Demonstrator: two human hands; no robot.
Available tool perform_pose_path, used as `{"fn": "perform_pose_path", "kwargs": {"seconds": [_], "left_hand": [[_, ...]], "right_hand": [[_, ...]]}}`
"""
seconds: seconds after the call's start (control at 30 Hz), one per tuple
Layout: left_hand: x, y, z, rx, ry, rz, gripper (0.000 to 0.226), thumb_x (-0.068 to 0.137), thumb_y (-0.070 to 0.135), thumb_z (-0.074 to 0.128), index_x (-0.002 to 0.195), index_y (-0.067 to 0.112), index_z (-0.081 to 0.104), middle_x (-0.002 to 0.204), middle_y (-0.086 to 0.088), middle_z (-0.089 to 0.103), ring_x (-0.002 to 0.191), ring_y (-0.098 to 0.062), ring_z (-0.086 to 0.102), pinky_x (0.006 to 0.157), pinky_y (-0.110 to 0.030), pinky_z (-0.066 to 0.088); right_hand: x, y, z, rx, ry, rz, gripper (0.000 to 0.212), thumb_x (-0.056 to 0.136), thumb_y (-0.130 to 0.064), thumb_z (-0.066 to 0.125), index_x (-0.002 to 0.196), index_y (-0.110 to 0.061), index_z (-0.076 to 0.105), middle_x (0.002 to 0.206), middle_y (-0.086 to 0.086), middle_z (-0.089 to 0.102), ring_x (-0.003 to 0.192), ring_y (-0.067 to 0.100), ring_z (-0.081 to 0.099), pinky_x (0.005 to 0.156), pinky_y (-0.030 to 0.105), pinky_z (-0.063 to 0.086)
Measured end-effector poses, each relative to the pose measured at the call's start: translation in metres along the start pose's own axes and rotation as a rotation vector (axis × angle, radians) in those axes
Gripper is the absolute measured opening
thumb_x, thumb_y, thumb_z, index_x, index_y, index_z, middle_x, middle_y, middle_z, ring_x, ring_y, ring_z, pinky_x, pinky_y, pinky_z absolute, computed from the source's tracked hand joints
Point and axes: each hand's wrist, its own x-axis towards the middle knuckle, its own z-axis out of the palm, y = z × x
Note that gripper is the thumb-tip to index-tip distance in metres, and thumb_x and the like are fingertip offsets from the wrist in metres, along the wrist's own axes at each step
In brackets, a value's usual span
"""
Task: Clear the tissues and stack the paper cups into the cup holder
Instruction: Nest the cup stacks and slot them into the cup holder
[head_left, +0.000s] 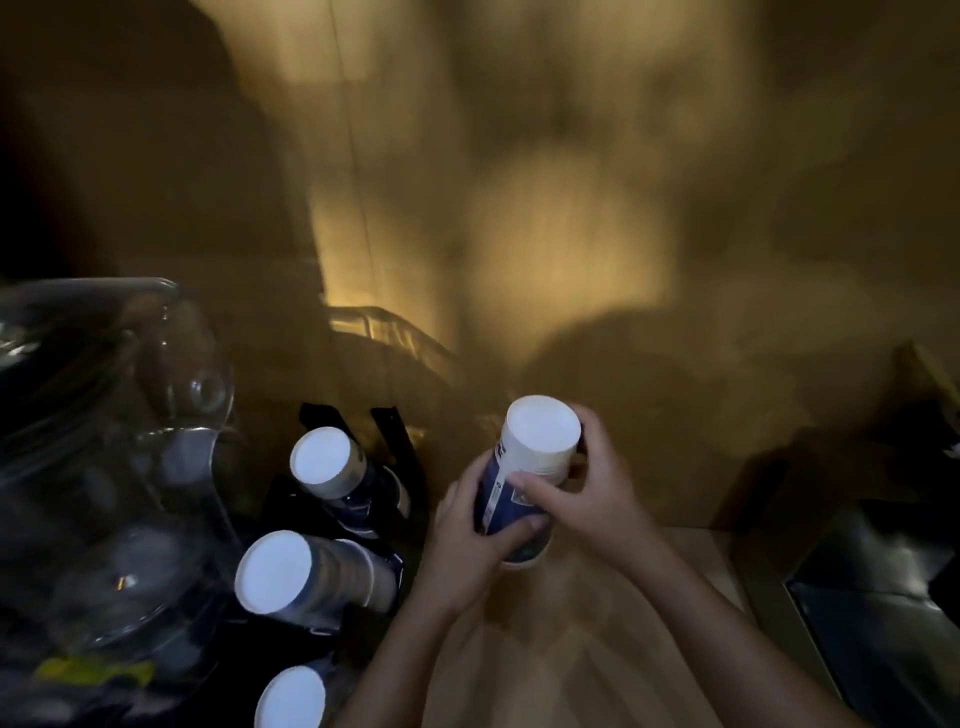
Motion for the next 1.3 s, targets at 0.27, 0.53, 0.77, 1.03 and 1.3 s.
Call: {"fn": "perform_pose_path", "kwargs": {"seconds": [0.27, 0.53, 0.77, 1.03, 1.3], "left_hand": [[-0.014, 0.061, -0.070, -0.052, 0.097, 0.145, 0.073, 0.055, 0.049, 0.081, 0.114, 0.061, 0.040, 0.122, 0.023, 0.053, 0.110, 0.005, 0.055, 0.083, -0.015, 0.053], [-0.004, 0.065, -0.150, 0.152, 0.277, 0.120, 0.075, 0.064, 0.039, 0.079, 0.127, 0.041, 0.038, 0.113, 0.029, 0.052, 0.096, 0.023, 0.051, 0.075, -0.008, 0.045], [0.004, 0.040, -0.165, 0.342, 0.356, 0.015, 0.069, 0.068, 0.039, 0.075, 0.126, 0.030, 0.039, 0.123, 0.011, 0.047, 0.109, -0.004, 0.046, 0.088, -0.024, 0.038], [0.006, 0.014, -0.151, 0.279, 0.425, 0.000, 0.068, 0.069, 0.017, 0.074, 0.126, 0.027, 0.039, 0.121, 0.003, 0.055, 0.113, -0.015, 0.053, 0.091, -0.032, 0.045], [0.007, 0.016, -0.149, 0.576, 0.380, -0.076, 0.047, 0.074, 0.019, 0.064, 0.114, 0.021, 0.039, 0.117, -0.004, 0.057, 0.102, -0.028, 0.059, 0.081, -0.045, 0.050]], "right_hand": [[0.027, -0.074, 0.031, 0.042, -0.072, -0.245, 0.066, 0.065, -0.043, 0.075, 0.117, -0.046, 0.035, 0.112, -0.030, 0.047, 0.106, -0.009, 0.046, 0.078, 0.006, 0.043], [0.067, -0.110, 0.095, 0.012, -0.146, -0.331, 0.070, 0.066, -0.045, 0.075, 0.122, -0.029, 0.037, 0.116, -0.009, 0.052, 0.105, 0.005, 0.049, 0.082, 0.020, 0.046], [0.086, -0.090, 0.135, -0.005, -0.247, -0.218, 0.071, 0.066, -0.040, 0.078, 0.123, -0.034, 0.036, 0.104, -0.027, 0.046, 0.098, -0.008, 0.045, 0.077, 0.009, 0.037], [0.081, -0.054, 0.156, -0.339, -0.396, -0.169, 0.084, 0.072, -0.036, 0.074, 0.138, -0.032, 0.022, 0.138, 0.008, 0.042, 0.124, 0.025, 0.041, 0.101, 0.038, 0.034], [0.078, -0.037, 0.161, -0.461, -0.418, -0.245, 0.049, 0.078, -0.033, 0.069, 0.118, -0.015, 0.049, 0.124, 0.005, 0.051, 0.108, 0.027, 0.051, 0.091, 0.044, 0.041]]}}
